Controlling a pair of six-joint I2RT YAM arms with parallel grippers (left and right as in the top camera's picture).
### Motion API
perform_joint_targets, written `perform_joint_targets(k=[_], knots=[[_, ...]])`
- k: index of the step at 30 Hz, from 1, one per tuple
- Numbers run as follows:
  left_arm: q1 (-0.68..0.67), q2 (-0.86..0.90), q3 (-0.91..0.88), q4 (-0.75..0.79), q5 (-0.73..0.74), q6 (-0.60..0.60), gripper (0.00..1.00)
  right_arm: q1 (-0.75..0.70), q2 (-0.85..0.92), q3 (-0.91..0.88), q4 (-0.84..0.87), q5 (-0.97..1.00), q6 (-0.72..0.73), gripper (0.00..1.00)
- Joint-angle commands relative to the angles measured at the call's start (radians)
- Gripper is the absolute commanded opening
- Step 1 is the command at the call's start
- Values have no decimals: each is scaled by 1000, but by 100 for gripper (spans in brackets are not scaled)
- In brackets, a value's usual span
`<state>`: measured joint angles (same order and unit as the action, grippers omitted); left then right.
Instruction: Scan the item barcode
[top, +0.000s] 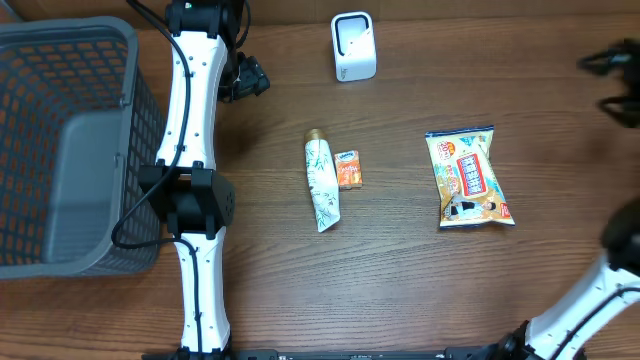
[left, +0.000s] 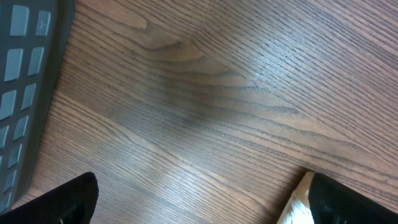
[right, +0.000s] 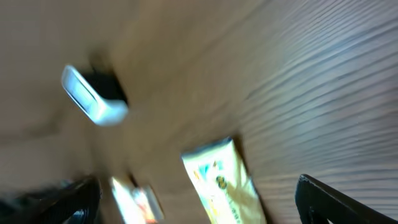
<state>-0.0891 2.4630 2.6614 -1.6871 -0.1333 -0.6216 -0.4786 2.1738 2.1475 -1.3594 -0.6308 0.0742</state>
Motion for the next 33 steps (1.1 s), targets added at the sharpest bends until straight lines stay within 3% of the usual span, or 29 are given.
perform_joint_targets(k=[1,8,15,18,21,24,28,33], knots=[[4,-36,9,-3,3,16,100,128,-18,-61,-25,230,-82,100],[4,-36,9,-3,3,16,100,308,-18,-217,-16,402,-79,100],[4,-36,9,-3,3,16,100,371,-18,-372,7,421,-64,97],[4,-36,9,-3,3,16,100,375,-18,-426,16,421,-17,83],[4,-36,9,-3,3,16,100,375,-18,-457,31,419,14,58],[4,-36,9,-3,3,16,100,378,-18,-474,41,417,16,42],[4,-36,9,-3,3,16,100,378,-18,-474,39,394,61,4],[4,-36,9,-3,3,16,100,380,-19,-452,-13,291,52,4]])
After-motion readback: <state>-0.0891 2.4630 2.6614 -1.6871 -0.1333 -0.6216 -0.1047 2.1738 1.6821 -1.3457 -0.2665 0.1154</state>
